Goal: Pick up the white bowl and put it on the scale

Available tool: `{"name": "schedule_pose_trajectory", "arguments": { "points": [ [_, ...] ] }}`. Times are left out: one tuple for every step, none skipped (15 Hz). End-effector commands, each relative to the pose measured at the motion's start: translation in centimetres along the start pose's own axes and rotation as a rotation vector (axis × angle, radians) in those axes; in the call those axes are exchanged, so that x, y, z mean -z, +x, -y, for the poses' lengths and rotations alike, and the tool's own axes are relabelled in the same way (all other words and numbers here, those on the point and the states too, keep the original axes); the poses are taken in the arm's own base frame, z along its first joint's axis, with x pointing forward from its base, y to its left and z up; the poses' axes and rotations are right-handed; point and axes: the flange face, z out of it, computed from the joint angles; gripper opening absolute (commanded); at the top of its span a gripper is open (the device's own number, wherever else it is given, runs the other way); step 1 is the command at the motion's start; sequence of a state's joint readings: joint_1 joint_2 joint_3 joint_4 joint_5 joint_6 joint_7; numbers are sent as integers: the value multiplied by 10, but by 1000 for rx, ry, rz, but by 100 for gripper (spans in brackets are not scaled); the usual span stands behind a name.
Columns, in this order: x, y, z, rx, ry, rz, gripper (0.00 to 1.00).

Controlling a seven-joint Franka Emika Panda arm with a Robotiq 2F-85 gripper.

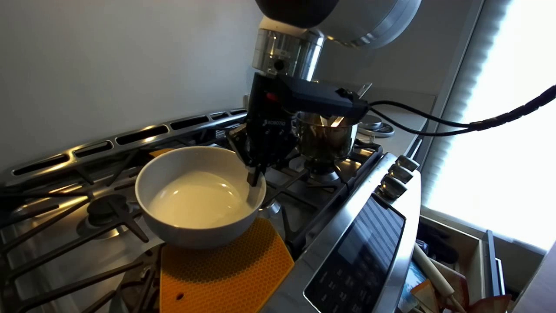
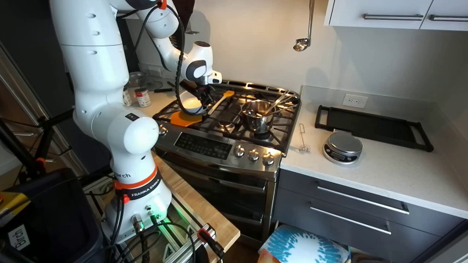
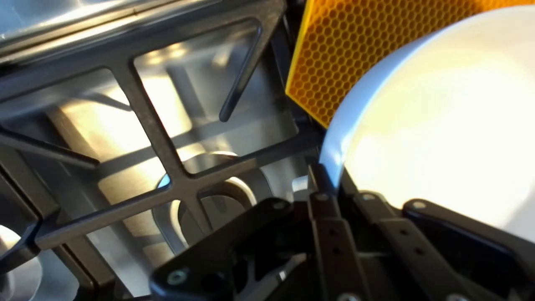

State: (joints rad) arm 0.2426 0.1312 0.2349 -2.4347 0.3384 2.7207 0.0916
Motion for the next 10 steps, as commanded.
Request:
{"name": "schedule_pose_trajectory", "arguments": {
  "points": [
    [24,13,-27,-136,24,-139,2],
    [31,17,-34,-163,31,-184,2],
    [40,24,-42,-191,38,-229,2],
    [47,30,-48,-227,48,-271,2],
    [57,33,-52,-249,68,-318,2],
    [33,33,-47,-205,42,-243,7],
    [40,36,-52,-227,50,-275,7],
    [45,38,-55,-237,54,-287,7],
    [33,39,-56,-292,64,-294,2],
    [27,42,-61,-324,62,-312,2]
  ]
}}
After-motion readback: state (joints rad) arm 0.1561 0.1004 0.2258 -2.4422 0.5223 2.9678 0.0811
